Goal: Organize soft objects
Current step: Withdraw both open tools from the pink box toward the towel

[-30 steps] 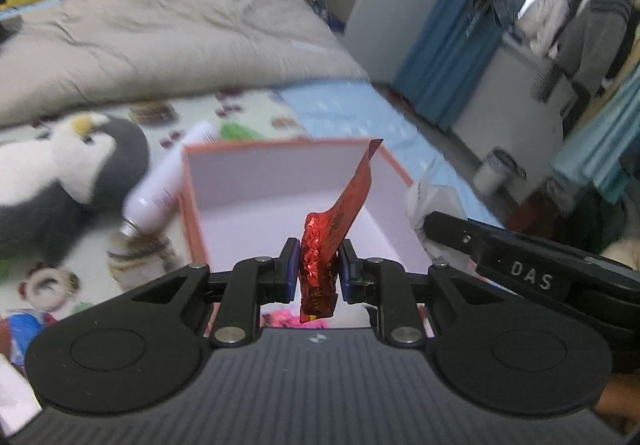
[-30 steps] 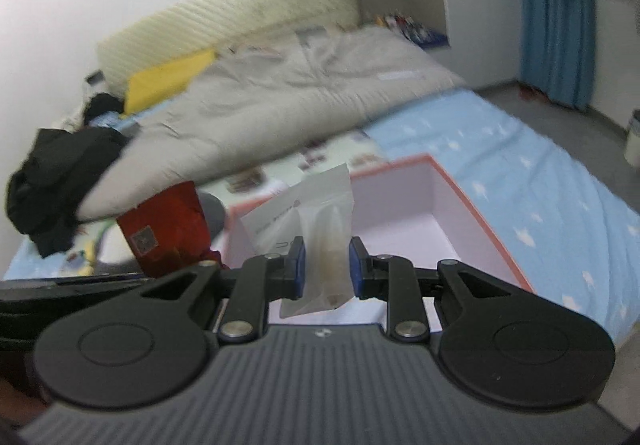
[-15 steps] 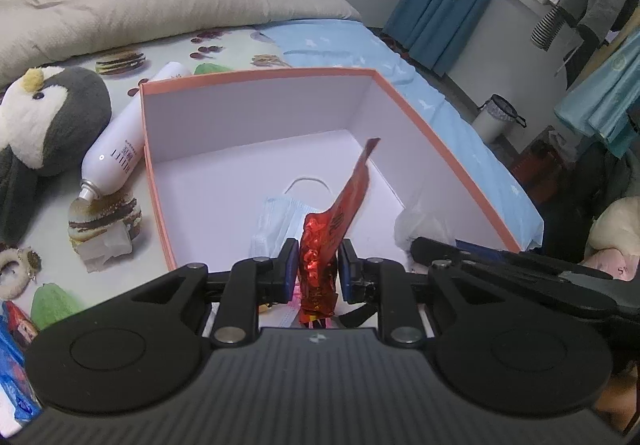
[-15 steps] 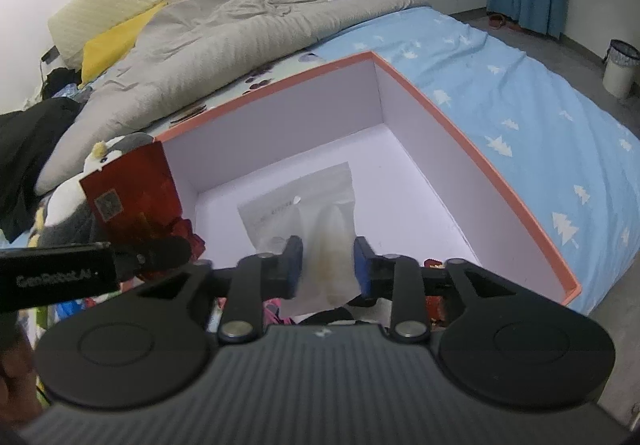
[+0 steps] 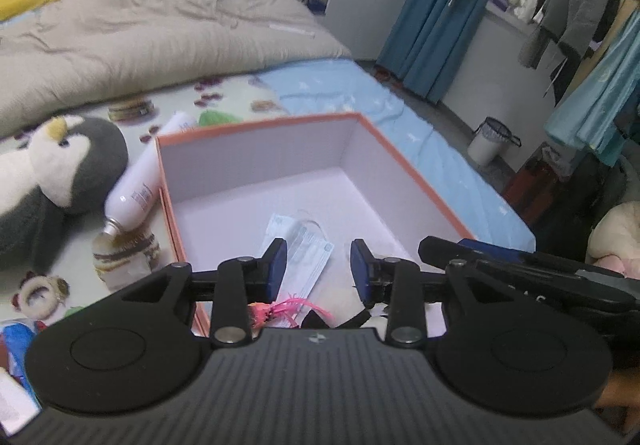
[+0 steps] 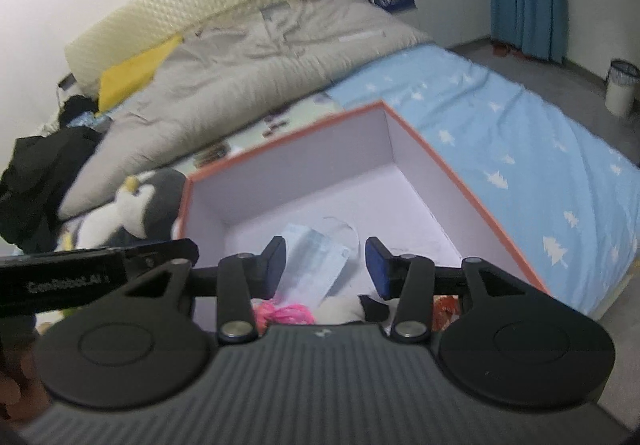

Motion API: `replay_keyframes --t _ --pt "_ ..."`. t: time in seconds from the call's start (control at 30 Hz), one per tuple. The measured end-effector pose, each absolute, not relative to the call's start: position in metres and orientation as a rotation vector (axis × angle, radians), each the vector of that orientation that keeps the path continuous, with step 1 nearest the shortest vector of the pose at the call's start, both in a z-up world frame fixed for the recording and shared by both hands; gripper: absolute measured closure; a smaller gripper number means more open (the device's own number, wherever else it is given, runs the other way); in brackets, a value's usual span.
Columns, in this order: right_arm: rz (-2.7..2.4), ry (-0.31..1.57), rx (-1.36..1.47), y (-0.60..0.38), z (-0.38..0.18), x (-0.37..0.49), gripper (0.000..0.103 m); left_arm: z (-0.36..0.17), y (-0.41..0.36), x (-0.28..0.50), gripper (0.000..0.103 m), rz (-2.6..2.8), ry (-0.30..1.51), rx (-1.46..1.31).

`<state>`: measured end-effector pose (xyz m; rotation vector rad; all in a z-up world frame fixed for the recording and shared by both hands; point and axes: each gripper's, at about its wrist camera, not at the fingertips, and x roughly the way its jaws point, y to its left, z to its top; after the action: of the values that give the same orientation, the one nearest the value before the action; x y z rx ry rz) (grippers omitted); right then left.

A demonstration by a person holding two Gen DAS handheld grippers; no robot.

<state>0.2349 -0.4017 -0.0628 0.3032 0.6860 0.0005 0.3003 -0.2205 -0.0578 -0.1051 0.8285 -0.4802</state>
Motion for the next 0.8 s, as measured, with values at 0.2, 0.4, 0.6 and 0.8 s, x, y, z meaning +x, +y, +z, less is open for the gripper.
replay_keyframes --t 0.2,0.4,0.6,0.8 --pt "0.031 0.607 0.285 -0.386 -0.031 0.204 0.056 -0.026 -0.197 0.261 0.063 -0.469 0.759 -0.111" --pt "0.060 0.549 0.252 -0.363 -0.008 0.167 0.056 -0.005 -0.168 0.218 0.063 -0.454 0.702 -0.127" --pt "0.086 0.503 0.213 -0.335 0.010 0.133 0.056 0.011 -0.139 0.173 0.063 -0.454 0.653 -0.145" --pt "0.113 0.494 0.208 -0.315 0.009 0.104 0.056 0.014 -0.111 0.129 0.063 -0.429 0.625 -0.129"
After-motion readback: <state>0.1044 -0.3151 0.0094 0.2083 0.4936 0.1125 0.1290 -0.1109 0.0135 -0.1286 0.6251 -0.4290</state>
